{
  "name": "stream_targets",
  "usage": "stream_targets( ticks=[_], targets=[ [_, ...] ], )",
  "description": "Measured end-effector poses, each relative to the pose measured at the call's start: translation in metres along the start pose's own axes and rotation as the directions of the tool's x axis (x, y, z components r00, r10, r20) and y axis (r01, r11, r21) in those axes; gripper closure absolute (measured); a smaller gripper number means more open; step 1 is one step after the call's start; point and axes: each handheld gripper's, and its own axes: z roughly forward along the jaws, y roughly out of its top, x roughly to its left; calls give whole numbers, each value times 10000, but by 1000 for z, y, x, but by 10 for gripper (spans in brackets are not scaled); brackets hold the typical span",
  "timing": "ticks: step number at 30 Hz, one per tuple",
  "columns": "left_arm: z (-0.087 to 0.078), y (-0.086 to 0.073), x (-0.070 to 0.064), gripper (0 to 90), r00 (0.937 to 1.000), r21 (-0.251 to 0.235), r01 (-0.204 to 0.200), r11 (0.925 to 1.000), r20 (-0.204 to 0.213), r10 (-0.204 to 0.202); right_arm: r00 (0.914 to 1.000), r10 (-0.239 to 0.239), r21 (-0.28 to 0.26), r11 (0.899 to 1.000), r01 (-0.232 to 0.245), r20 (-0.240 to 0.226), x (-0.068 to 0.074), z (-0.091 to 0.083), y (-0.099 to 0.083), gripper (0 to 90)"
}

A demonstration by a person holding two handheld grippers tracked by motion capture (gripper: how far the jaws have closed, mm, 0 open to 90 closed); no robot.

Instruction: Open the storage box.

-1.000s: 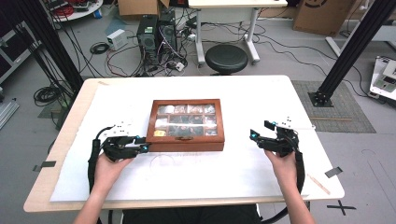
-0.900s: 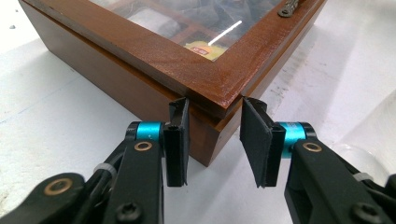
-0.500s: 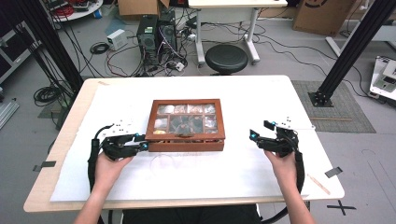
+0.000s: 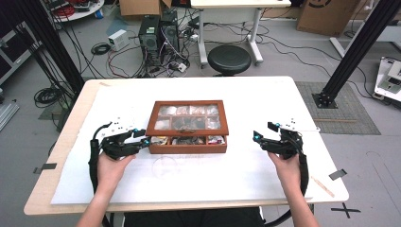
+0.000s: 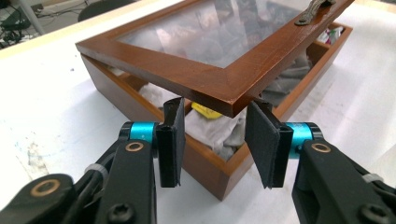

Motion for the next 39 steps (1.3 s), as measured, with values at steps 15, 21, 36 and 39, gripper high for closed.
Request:
stream_targets(
  ticks=[15,21,36,39],
  targets=[
    [-5,18,3,573,9998,-535,32,9986,-178,-41,9999,78,-83,9999,-79,-71,-1,-1,0,282],
    [-6,26,5,573,9998,-587,28,9983,-209,-40,9999,132,-125,9998,-132,-22,-2,-1,0,282],
    [-7,55,14,570,9987,-636,-175,9978,-481,145,9998,206,-192,9996,-208,-79,-2,-2,0,282],
    [-7,60,17,571,9984,-683,-182,9975,-539,146,9998,201,-180,9996,-202,-73,-2,-2,0,282]
  ],
)
